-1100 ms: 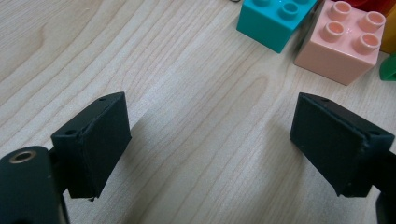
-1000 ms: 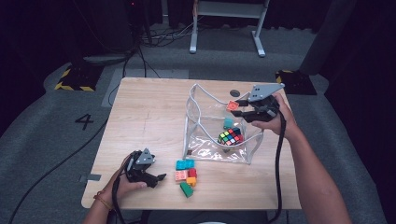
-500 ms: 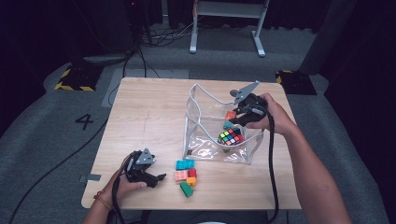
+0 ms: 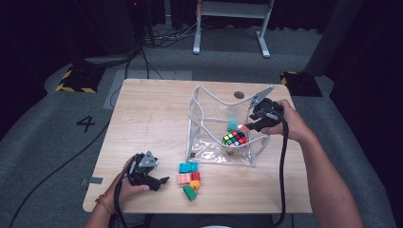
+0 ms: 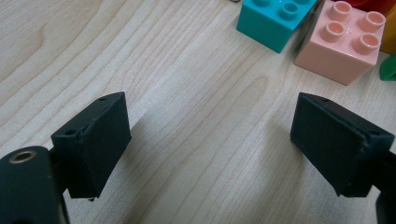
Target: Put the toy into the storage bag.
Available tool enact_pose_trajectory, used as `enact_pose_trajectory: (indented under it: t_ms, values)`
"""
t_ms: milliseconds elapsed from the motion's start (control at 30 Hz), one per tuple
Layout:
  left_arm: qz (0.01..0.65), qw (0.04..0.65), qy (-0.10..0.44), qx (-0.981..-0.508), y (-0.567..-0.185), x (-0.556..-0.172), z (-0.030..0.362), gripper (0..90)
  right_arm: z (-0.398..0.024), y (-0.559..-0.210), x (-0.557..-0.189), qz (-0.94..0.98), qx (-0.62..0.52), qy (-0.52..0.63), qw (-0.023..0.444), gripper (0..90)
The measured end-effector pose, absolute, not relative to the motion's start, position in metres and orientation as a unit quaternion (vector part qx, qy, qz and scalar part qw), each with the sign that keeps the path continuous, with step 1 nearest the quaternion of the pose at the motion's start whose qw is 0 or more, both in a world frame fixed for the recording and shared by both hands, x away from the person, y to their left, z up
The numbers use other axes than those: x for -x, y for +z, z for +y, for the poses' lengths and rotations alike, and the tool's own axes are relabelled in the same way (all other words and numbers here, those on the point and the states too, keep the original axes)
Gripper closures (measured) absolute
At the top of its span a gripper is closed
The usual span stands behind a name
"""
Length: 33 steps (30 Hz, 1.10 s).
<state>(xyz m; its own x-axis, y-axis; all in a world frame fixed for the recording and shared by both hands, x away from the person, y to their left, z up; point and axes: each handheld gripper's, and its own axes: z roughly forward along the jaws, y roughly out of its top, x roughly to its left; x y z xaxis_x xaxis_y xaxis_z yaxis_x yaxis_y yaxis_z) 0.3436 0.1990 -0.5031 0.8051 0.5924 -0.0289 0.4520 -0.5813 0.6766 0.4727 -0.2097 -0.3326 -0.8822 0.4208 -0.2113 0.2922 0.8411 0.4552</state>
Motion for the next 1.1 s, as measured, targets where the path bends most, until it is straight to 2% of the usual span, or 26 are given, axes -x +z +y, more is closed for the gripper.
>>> enact_pose_trajectory:
  t_ms: [367,600,967,1100]
  values:
    - [0.296,0.35,0.1,-0.883,-0.503,-0.344,0.199,12.2,-0.224,-0.322,-0.46,0.915,-0.208,0.305,0.163,44.1]
    - [0.295,0.349,0.101,-0.883,-0.503,-0.344,0.199,12.2,-0.239,-0.311,-0.439,0.879,-0.219,0.374,0.2,36.0]
    - [0.296,0.35,0.1,-0.883,-0.503,-0.344,0.199,12.2,-0.265,-0.3,-0.407,0.838,-0.233,0.431,0.24,31.8]
    - [0.296,0.349,0.1,-0.883,-0.503,-0.344,0.199,12.2,-0.279,-0.301,-0.395,0.826,-0.238,0.446,0.25,27.5]
